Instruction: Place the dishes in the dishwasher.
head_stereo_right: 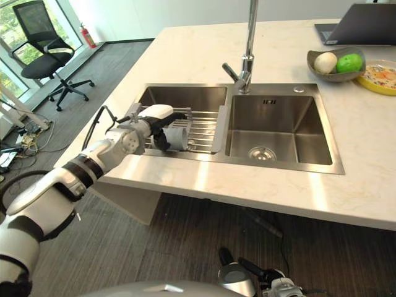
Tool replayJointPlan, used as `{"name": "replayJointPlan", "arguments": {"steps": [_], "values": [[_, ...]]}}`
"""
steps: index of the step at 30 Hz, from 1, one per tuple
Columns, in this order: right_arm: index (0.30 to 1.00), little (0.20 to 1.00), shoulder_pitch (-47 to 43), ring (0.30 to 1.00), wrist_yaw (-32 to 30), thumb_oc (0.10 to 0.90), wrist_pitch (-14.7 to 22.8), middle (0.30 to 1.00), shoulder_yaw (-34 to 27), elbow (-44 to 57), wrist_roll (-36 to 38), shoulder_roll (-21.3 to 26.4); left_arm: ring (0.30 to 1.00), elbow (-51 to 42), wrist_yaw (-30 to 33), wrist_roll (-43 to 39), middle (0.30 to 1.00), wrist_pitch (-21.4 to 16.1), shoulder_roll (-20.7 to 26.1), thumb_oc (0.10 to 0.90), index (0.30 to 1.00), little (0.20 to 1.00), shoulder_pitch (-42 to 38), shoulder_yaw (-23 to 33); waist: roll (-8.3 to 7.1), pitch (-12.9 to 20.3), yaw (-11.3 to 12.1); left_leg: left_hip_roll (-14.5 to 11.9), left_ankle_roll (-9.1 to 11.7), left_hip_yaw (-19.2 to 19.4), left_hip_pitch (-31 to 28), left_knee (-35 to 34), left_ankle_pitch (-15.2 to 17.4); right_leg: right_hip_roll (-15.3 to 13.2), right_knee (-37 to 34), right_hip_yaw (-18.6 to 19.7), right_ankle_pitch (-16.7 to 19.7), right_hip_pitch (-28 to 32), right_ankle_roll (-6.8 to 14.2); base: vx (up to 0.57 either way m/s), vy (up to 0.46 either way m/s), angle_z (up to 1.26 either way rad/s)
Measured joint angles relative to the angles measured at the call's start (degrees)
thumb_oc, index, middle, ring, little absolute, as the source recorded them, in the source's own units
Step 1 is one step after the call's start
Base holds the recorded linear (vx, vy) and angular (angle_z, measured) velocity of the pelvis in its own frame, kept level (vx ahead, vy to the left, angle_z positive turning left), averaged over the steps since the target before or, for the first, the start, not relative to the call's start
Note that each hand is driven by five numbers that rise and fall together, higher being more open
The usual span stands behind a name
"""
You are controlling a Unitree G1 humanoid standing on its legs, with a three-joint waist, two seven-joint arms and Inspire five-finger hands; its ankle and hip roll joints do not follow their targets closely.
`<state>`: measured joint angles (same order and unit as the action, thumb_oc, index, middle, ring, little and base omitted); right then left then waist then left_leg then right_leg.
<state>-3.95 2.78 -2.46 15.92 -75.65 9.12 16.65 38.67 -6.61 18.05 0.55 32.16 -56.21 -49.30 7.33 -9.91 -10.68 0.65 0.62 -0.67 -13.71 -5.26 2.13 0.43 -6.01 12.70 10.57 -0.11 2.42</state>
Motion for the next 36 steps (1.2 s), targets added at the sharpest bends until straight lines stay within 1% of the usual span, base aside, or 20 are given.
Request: {"name": "replayJointPlan", "arguments": {"steps": [1, 2, 3, 7, 10, 13, 15, 19, 20, 21, 22, 23, 24, 26, 27, 30, 33, 34, 35, 36], "values": [[0.9, 0.9, -0.2, 0.9, 0.2, 0.8, -0.1, 0.9, 0.0, 0.0, 0.0, 0.1, 0.9, 0.4, -0.2, 0.0, 0.9, 0.0, -0.4, 0.8, 0.9, 0.9, -0.2, 0.0, 0.41, -0.2, -0.4, 0.0, 0.0, 0.0, 0.0, 0.0, 0.1, 0.0, 0.0, 0.0, 0.0, 0.0, 0.0, 0.0, 0.0, 0.0], [0.9, 0.9, -0.2, 0.9, 0.2, 0.8, -0.1, 0.9, 0.0, 0.0, 0.0, 0.1, 0.9, 0.4, -0.2, 0.0, 0.9, 0.0, -0.4, 0.8, 0.9, 0.9, -0.2, 0.0, 0.41, -0.2, -0.4, 0.0, 0.0, 0.0, 0.0, 0.0, 0.1, 0.0, 0.0, 0.0, 0.0, 0.0, 0.0, -0.02, 0.032, -0.02], [0.9, 0.9, -0.7, 0.9, 0.8, 0.8, -0.2, 0.9, 0.1, 0.0, 0.0, 0.9, 0.9, 1.6, -0.4, -0.1, 0.9, -0.1, -1.1, 0.8, 0.9, 0.9, -0.5, 0.0, 1.55, -0.8, -0.8, 0.1, -0.1, 0.1, 0.0, -0.1, 0.2, -0.1, 0.0, 0.1, 0.0, -0.1, 0.0, -0.02, 0.032, -0.05], [0.9, 0.9, -1.7, 0.9, 1.3, 0.8, -0.8, 0.9, 1.1, 0.0, 0.0, 2.4, 0.9, 5.1, -1.5, -0.1, 0.9, 0.2, -1.3, 0.8, 0.9, 0.9, -1.6, 0.0, 3.57, -1.5, -1.4, 0.3, -0.1, 0.5, 0.8, 0.0, 0.2, -0.1, 0.1, 0.3, 0.1, -1.0, 0.2, -0.01, 0.025, -0.05], [0.9, 0.9, -1.9, 0.9, 2.0, 0.8, -1.0, 0.9, 1.1, 0.0, 0.0, 3.3, 0.9, 9.5, -1.8, -1.8, 0.9, 0.3, -2.5, 0.8, 0.9, 0.9, -2.7, 0.5, 4.67, -1.8, -1.7, 0.3, -0.1, 0.6, 0.8, 0.0, 0.2, -0.1, 0.0, 0.4, 0.1, -1.1, 0.1, 0.0, 0.0, 0.0], [0.9, 0.9, -2.1, 0.9, 2.0, 0.8, -1.1, 0.9, 1.1, 0.0, 0.0, 3.5, 0.9, 11.2, -2.4, -2.6, 0.9, 1.3, -2.8, 0.8, 0.9, 0.9, -3.3, 0.8, 4.93, -1.9, -1.9, 0.3, -0.1, 0.7, 1.0, 0.0, 0.2, -0.1, 0.0, 0.4, 0.0, -1.3, 0.1, 0.0, 0.0, -0.01], [0.9, 0.9, -2.2, 0.9, 2.0, 0.8, -1.2, 0.9, 1.1, 0.0, 0.0, 3.6, 0.9, 12.8, -2.6, -2.9, 0.9, 1.2, -3.2, 0.8, 0.9, 0.9, -3.4, 2.2, 5.05, -1.9, -1.9, 0.3, -0.1, 1.2, 1.3, 0.0, 0.2, -0.1, 0.0, 0.4, 0.1, -1.8, 0.1, 0.0, 0.0, -0.09], [0.9, 0.9, -2.5, 0.9, 2.0, 0.8, -1.2, 0.9, 1.1, 0.0, 0.0, 3.6, 0.9, 13.5, -2.9, -2.9, 0.9, 2.1, -3.5, 0.8, 0.9, 0.9, -3.4, 2.2, 4.88, -2.7, -2.0, 0.3, -0.1, 1.5, 1.5, 0.0, 0.2, -0.1, 0.1, 0.3, 0.2, -2.1, 0.2, 0.01, -0.004, -0.05], [0.9, 0.9, -2.5, 0.9, 2.0, 0.8, -1.2, 0.9, 1.1, -0.1, 0.0, 3.7, 0.9, 14.6, -2.4, -3.4, 0.9, 1.8, -3.8, 0.8, 0.9, 0.9, -2.9, 3.0, 4.79, -2.8, -2.0, 0.3, -0.1, 1.6, 1.7, 0.0, 0.2, -0.1, 0.1, 0.3, 0.2, -2.3, 0.2, 0.03, -0.019, -0.06], [0.9, 0.9, -2.9, 0.9, 2.0, 0.8, -1.2, 0.9, 1.1, -0.2, 0.0, 3.8, 0.9, 17.2, -1.5, -4.1, 0.9, 0.8, -4.9, 0.8, 0.9, 0.9, -2.0, 5.8, 4.85, -2.8, -2.1, 0.3, 0.0, 1.8, 1.7, 0.0, 0.2, -0.1, 0.1, 0.3, 0.2, -2.5, 0.2, 0.0, -0.014, -0.14], [0.9, 0.9, -3.7, 0.9, 2.6, 0.8, -2.0, 0.9, 1.2, -1.6, 0.0, 4.2, 0.9, 17.9, 0.0, -4.1, 0.9, 0.9, -5.4, 0.8, 0.9, 0.9, -1.2, 8.4, 4.58, -3.0, -2.3, 0.2, 0.3, 2.3, 1.6, 0.0, 0.4, -0.1, 0.2, -0.2, 0.2, -2.7, 0.2, -0.02, 0.011, -0.28], [0.9, 0.9, -3.2, 0.9, 3.5, 0.8, -1.2, 0.9, 1.4, -1.4, 0.0, 5.2, 0.74, 17.5, 0.0, -4.7, 0.74, 1.1, -5.1, 0.693, 0.74, 0.74, 0.2, 12.1, 4.82, -2.9, -2.2, 0.1, 0.5, 3.1, 1.3, 0.1, 0.5, 0.1, 0.2, 0.1, 0.6, -2.7, 0.2, -0.02, 0.014, -0.25], [0.9, 0.9, -0.6, 0.9, 3.7, 0.8, 0.7, 0.9, -0.4, 1.1, 0.0, 6.1, 0.3, 17.1, -0.4, -5.5, 0.3, 0.7, -3.9, 0.4, 0.3, 0.3, 1.3, 13.8, 4.96, -2.9, -2.5, 0.5, 0.5, 3.3, 1.1, 0.0, 0.5, 0.5, 0.2, 0.5, 1.0, -2.6, -0.1, 0.0, 0.005, -0.27], [0.9, 0.9, 0.9, 0.9, 3.7, 0.8, 1.0, 0.9, -1.4, 0.6, -0.2, 7.3, 0.3, 18.7, -0.7, -6.2, 0.3, 1.5, -2.1, 0.4, 0.3, 0.3, 1.3, 13.7, 4.47, -3.2, -2.3, 0.1, 0.5, 3.9, 0.9, 0.0, 0.6, 0.6, 0.2, 1.4, 0.9, -2.7, -0.2, 0.01, -0.011, -0.23], [0.9, 0.9, 1.8, 0.9, 4.0, 0.8, 0.5, 0.9, -1.3, -0.3, -0.2, 7.4, 0.3, 17.7, -1.9, -6.2, 0.3, 1.5, -0.6, 0.4, 0.3, 0.3, 1.3, 13.6, 3.88, -3.7, -2.3, -0.1, 0.7, 4.2, 0.9, 0.0, 0.7, 0.8, 0.2, 1.4, 0.8, -2.7, -0.3, 0.02, -0.025, -0.1], [0.9, 0.9, 3.7, 0.9, 4.4, 0.8, -0.7, 0.9, -1.3, -1.7, -0.8, 6.4, 0.3, 14.3, -0.3, -4.7, 0.3, 1.1, 0.2, 0.4, 0.3, 0.3, 2.0, 13.6, 2.49, -4.5, -2.0, -0.5, 0.7, 4.0, 0.9, -0.1, 0.8, 0.9, 0.1, 0.6, 0.8, -2.6, -0.3, 0.02, -0.02, 0.02], [0.9, 0.9, 3.7, 0.9, 4.5, 0.8, -0.9, 0.9, -1.3, -1.7, -2.3, 6.1, 0.3, 11.7, 0.5, -3.8, 0.3, 1.3, 0.8, 0.4, 0.3, 0.3, 3.0, 13.7, 1.99, -4.7, -2.0, -0.5, 0.7, 4.1, 0.8, 0.0, 0.8, 0.9, 0.2, 0.3, 0.9, -2.5, -0.3, 0.02, -0.052, -0.01], [0.9, 0.9, 3.7, 0.9, 4.5, 0.8, -0.7, 0.9, -1.3, -1.5, -2.3, 6.1, 0.3, 9.2, 0.9, -3.8, 0.3, 1.2, 1.0, 0.4, 0.3, 0.3, 3.8, 13.7, 1.75, -4.9, -2.0, -0.6, 0.7, 4.1, 0.6, 0.0, 0.8, 0.9, 0.2, 0.2, 0.9, -2.3, -0.3, 0.0, -0.086, -0.01], [0.9, 0.9, 3.6, 0.9, 4.1, 0.8, -0.4, 0.9, -1.4, -0.9, -2.3, 5.8, 0.3, 1.3, 2.8, -3.9, 0.3, 1.2, 2.3, 0.4, 0.3, 0.3, 8.0, 16.8, 1.17, -5.2, -1.9, -0.7, 0.8, 4.0, 0.5, 0.0, 0.8, 0.9, 0.2, -0.2, 0.9, -1.9, -0.3, 0.0, -0.076, 0.01], [0.9, 0.9, 4.1, 0.9, 3.7, 0.8, 0.3, 0.9, -1.7, -0.2, -2.3, 5.2, 0.3, -7.3, 5.8, -4.2, 0.3, -0.4, 2.6, 0.4, 0.3, 0.3, 13.9, 21.9, 0.54, -5.3, -1.9, -0.9, 0.9, 4.0, 0.4, 0.0, 0.9, 1.1, 0.2, -0.3, 1.1, -1.8, -0.5, 0.0, -0.059, 0.05]]}}
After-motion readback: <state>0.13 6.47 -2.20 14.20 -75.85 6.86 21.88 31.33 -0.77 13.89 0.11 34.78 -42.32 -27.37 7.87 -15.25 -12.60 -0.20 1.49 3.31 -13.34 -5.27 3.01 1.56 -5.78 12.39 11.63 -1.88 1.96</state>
